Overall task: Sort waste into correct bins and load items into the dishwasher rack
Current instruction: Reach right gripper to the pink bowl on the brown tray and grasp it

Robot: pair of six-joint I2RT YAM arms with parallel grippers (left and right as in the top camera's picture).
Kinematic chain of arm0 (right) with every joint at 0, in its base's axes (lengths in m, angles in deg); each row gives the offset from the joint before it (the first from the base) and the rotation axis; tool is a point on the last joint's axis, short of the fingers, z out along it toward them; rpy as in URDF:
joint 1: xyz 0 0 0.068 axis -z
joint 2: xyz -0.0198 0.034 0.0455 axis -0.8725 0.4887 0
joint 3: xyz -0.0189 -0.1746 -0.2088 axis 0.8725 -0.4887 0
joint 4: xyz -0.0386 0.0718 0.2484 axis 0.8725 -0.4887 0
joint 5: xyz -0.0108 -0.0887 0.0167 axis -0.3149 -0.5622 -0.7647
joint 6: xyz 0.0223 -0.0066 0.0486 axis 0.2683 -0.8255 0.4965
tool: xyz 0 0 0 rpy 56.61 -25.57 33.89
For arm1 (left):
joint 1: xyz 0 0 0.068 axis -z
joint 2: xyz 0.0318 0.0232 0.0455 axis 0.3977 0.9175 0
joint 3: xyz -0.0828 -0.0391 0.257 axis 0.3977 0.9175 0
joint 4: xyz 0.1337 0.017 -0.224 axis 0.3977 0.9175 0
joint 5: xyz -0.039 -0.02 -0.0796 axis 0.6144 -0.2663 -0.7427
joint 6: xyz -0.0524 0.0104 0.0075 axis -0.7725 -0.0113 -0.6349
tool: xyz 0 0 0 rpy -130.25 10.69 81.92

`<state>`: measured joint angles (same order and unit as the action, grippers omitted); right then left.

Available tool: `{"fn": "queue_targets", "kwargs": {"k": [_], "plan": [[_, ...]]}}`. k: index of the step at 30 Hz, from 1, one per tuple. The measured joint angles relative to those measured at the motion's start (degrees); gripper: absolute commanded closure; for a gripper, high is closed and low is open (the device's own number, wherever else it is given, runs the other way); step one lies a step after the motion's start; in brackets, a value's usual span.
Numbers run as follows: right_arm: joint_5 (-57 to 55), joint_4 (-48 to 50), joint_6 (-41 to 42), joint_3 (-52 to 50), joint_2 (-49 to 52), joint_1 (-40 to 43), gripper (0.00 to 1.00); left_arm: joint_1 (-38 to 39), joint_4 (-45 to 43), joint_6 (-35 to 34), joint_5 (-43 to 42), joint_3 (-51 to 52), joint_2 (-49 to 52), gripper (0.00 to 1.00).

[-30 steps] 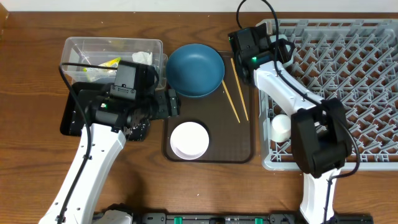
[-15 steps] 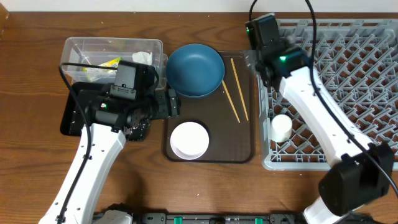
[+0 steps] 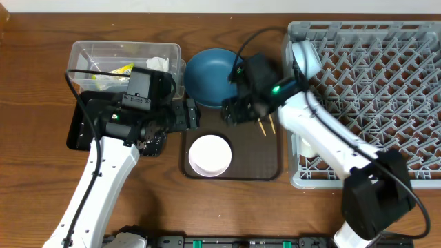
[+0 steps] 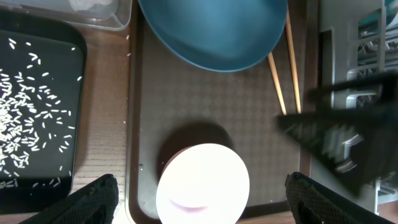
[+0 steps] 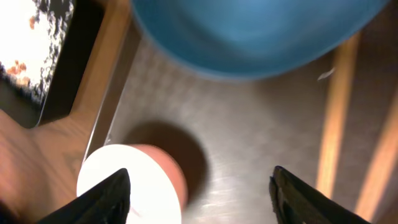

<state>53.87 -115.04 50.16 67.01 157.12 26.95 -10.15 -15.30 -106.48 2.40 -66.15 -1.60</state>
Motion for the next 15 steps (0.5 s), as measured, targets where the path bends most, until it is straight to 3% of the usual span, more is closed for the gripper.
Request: {"fn": "queue_targets", "kwargs": {"k": [7, 15], "plan": [[-0.2, 8.0, 6.9, -9.4, 0.1, -2.6, 0.44, 0.0, 0.0, 0.0, 0.0, 0.0, 0.0, 0.12], [-0.6, 11.7, 9.9, -15.1, 0.1, -2.7, 0.43, 0.0, 0.0, 0.0, 0.0, 0.0, 0.0, 0.12]]}}
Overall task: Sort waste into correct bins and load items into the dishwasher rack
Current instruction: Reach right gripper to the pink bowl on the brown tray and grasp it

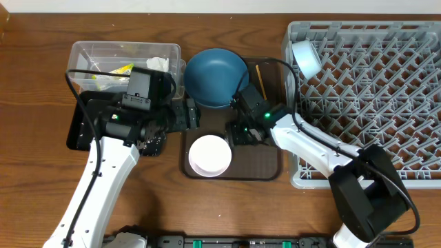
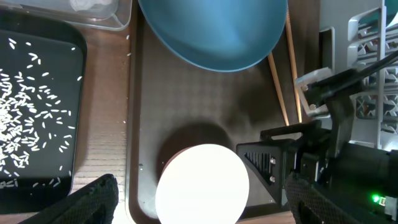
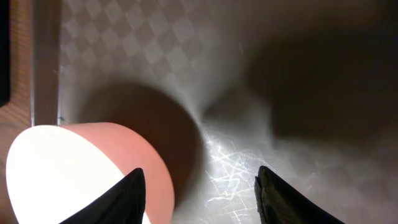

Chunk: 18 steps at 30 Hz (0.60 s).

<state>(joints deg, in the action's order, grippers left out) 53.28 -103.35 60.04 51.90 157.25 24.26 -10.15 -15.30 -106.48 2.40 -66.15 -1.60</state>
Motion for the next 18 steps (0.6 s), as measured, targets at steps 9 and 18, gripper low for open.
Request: {"fn": "queue_targets", "kwargs": {"k": [9, 18], "plan": [[2.1, 3.2, -0.5, -0.4, 0.0, -1.1, 0.42, 0.0, 0.0, 0.0, 0.0, 0.0, 0.0, 0.12], [6.5, 4.3, -6.2, -0.4, 0.0, -1.8, 0.47, 0.0, 0.0, 0.0, 0.0, 0.0, 0.0, 0.12]]}}
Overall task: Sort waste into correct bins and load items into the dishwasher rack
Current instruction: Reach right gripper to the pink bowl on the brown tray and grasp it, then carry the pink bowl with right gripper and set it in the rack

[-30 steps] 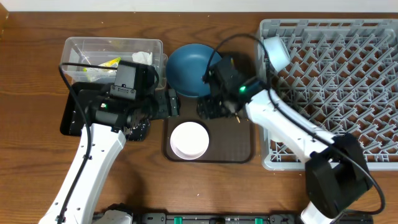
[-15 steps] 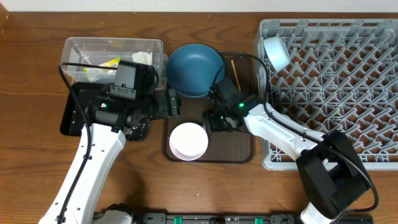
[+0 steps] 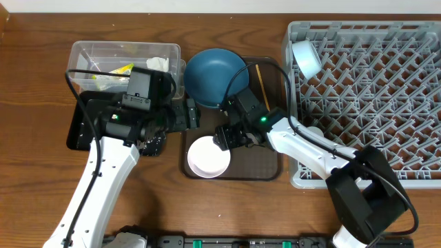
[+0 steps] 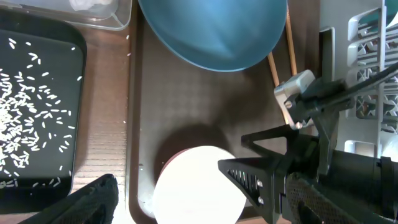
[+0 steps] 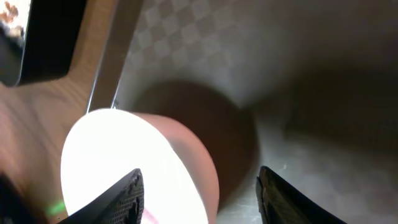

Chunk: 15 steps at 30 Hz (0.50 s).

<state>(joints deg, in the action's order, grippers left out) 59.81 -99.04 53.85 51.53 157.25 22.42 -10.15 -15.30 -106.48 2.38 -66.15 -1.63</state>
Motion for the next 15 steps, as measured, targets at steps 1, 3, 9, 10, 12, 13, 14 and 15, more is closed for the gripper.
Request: {"fn": "queue_targets", "kwargs": {"k": [1, 3, 9, 10, 12, 13, 14, 15], "plan": [[0.2, -0.7, -0.5, 0.0, 0.0, 0.0, 0.47, 0.0, 0.0, 0.0, 0.0, 0.0, 0.0, 0.12], [0.3, -2.5, -1.2, 0.0, 0.0, 0.0, 0.49, 0.0, 0.0, 0.0, 0.0, 0.0, 0.0, 0.12], [0.2, -4.2, -1.6, 0.0, 0.7, 0.0, 0.61, 0.0, 0.0, 0.0, 0.0, 0.0, 0.0, 0.12], [0.1, -4.2, -1.4, 0.0, 1.0, 0.0, 0.62, 0.0, 0.0, 0.0, 0.0, 0.0, 0.0, 0.12], [0.0, -4.3, -1.1, 0.0, 1.7, 0.0, 0.67, 0.0, 0.0, 0.0, 0.0, 0.0, 0.0, 0.12], [-0.1, -4.3, -0.9, 0.0, 1.9, 0.0, 0.69, 0.0, 0.0, 0.0, 0.0, 0.0, 0.0, 0.12], [-0.1, -4.3, -0.7, 0.0, 2.2, 0.0, 0.72, 0.0, 0.0, 0.0, 0.0, 0.0, 0.0, 0.12], [-0.1, -4.3, -0.5, 0.0, 2.4, 0.0, 0.75, 0.0, 0.0, 0.0, 0.0, 0.0, 0.0, 0.12]]}}
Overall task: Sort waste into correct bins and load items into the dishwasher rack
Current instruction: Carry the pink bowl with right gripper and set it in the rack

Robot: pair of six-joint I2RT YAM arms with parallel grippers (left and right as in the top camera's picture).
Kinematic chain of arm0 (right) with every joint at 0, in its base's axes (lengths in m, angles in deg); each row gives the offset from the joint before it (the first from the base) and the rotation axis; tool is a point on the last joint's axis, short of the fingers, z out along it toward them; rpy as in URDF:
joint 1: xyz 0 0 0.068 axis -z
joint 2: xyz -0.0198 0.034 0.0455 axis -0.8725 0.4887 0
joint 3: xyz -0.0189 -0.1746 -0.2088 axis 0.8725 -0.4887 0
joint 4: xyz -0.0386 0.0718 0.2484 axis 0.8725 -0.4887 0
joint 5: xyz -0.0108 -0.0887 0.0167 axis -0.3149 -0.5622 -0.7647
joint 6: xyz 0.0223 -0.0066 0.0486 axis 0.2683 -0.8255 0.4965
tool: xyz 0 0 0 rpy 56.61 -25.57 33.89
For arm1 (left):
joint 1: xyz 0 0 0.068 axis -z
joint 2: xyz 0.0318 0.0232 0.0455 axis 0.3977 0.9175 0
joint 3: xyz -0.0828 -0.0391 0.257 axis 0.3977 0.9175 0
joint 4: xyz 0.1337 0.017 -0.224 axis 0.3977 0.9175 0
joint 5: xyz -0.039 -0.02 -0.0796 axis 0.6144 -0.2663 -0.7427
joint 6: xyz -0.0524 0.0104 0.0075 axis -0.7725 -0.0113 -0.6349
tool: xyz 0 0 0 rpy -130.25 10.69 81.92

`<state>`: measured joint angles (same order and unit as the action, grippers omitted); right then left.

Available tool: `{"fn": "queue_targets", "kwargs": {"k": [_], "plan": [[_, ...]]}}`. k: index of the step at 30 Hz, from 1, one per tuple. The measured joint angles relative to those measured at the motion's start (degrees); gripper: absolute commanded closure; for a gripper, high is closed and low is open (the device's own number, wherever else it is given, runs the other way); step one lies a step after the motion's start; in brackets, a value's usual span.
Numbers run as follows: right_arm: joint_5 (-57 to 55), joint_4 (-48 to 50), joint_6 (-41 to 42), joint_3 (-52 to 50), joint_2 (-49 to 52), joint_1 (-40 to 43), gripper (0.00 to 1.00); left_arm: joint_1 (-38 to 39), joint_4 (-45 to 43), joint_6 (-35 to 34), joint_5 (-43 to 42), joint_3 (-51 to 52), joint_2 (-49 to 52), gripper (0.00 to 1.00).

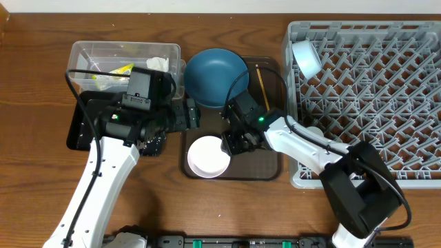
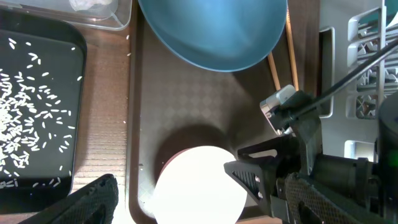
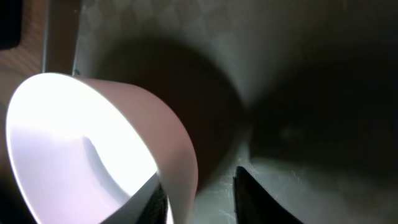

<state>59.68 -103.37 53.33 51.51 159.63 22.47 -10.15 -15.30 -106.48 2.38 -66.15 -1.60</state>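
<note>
A pink cup [image 1: 209, 156] with a white inside stands upright on the brown tray [image 1: 265, 165]. My right gripper [image 1: 231, 142] straddles the cup's right wall [image 3: 180, 155]: one finger is inside against the wall, the outer finger [image 3: 255, 196] stands a little off it, so the jaws are narrow but open. A blue bowl [image 1: 215, 76] sits at the tray's far end with two chopsticks [image 1: 262, 77] beside it. My left gripper [image 2: 199, 208] hangs wide open above the cup [image 2: 199, 186], holding nothing.
A clear bin [image 1: 124, 58] holding waste stands at the back left, with a black tray of scattered rice [image 2: 34, 106] in front of it. The grey dishwasher rack [image 1: 372, 96] fills the right side, a pale cup [image 1: 304, 58] in its near-left corner.
My right gripper has dropped lower onto the pink cup's right rim and its jaws have narrowed around the wall. The left arm and the cup have stayed put.
My right gripper was first by the blue bowl, above the chopsticks, open. It then stood lower over the tray to the right of the pink cup, then at the cup's rim. Now it straddles the cup's wall. The left gripper stayed open throughout.
</note>
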Motion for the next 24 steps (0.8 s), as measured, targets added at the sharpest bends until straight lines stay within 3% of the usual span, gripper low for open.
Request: {"fn": "queue_targets", "kwargs": {"k": [2, 5, 12, 17, 24], "plan": [[-0.1, 0.0, 0.4, 0.0, 0.2, 0.0, 0.81, 0.0, 0.0, 0.0, 0.0, 0.0, 0.0, 0.12], [-0.1, 0.0, 0.7, 0.0, 0.4, 0.0, 0.99, 0.0, 0.0, 0.0, 0.0, 0.0, 0.0, 0.12], [-0.4, -0.9, 1.2, 0.1, 0.6, 1.2, 0.99, 0.0, 0.0, 0.0, 0.0, 0.0, 0.0, 0.12], [-2.9, -7.2, 1.2, 2.6, -0.8, 3.5, 0.99, 0.0, 0.0, 0.0, 0.0, 0.0, 0.0, 0.12], [-20.0, -18.4, 1.8, 12.5, -14.4, 9.4, 0.99, 0.0, 0.0, 0.0, 0.0, 0.0, 0.0, 0.12]]}}
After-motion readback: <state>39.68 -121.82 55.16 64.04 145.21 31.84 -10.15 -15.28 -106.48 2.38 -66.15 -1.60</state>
